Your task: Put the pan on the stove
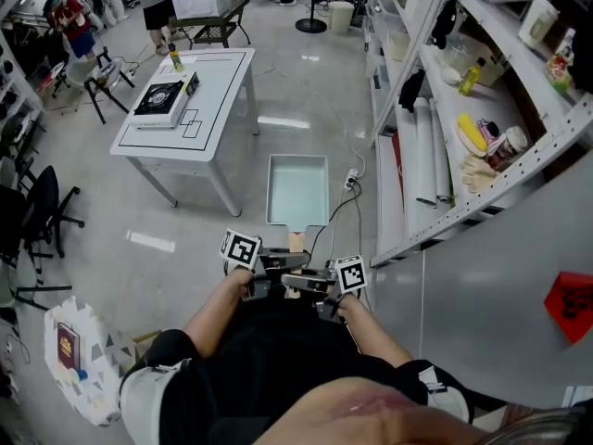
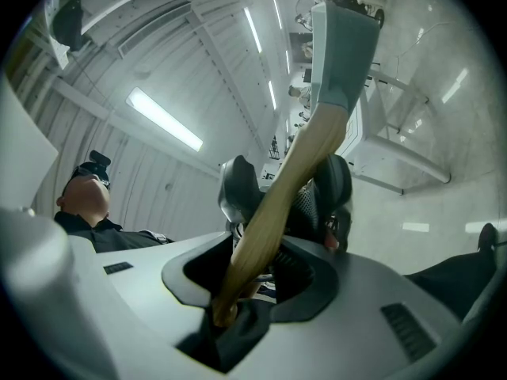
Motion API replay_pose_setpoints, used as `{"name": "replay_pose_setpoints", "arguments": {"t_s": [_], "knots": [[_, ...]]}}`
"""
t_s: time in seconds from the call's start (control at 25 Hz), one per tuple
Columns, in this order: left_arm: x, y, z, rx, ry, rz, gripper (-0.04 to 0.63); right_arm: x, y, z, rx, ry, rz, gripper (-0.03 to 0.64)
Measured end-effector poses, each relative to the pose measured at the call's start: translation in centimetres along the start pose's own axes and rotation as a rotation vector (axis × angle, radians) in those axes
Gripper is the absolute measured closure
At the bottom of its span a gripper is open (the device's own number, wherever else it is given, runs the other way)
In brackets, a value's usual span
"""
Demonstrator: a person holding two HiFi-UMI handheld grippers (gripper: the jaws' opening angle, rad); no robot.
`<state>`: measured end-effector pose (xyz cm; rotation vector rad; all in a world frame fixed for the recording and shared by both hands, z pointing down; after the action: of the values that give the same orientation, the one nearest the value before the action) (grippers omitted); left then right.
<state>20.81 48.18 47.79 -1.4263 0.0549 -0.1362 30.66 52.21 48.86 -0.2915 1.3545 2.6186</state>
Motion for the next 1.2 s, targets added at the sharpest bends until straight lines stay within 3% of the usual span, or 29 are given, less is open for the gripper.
{"name": "replay_pose_setpoints", "arguments": {"t_s": [0.12,0.44,0.56,0.68,0.88,1.2], "knots": [[0.1,0.0,-0.5,-0.031,0.004,0.022,0.416,0.1,0.3,-0.6,0.007,0.001,0.007,0.462],[-0.4,-0.5,-4.8,0.035,-0.005,0.011,0.415,0.6,2.6,-3.7,-0.01,0.001,0.015,0.46],[-0.2,-1.0,-6.9,-0.005,-0.007,0.035,0.416,0.8,4.2,-5.6,-0.021,-0.005,0.023,0.46],[-0.2,-1.5,-10.1,-0.011,-0.013,0.037,0.415,1.0,6.2,-8.4,-0.068,-0.034,0.036,0.46],[-1.1,-2.1,-16.8,0.06,-0.023,0.02,0.413,2.2,9.6,-13.5,-0.047,-0.039,0.037,0.456],[-3.7,-2.0,-27.6,0.068,-0.05,0.04,0.413,5.6,14.9,-22.2,-0.057,-0.022,0.075,0.456]]}}
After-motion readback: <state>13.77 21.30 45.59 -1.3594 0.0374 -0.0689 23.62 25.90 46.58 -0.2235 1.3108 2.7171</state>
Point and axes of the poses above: the fingertips, and each gripper's own axes: x forward along the fingers, y to its right, z out of its underside, the point moved 8 cm from there along -x, backward along the fingers, and after that the axes turned 15 degrees about -x, right-handed, at the moved point
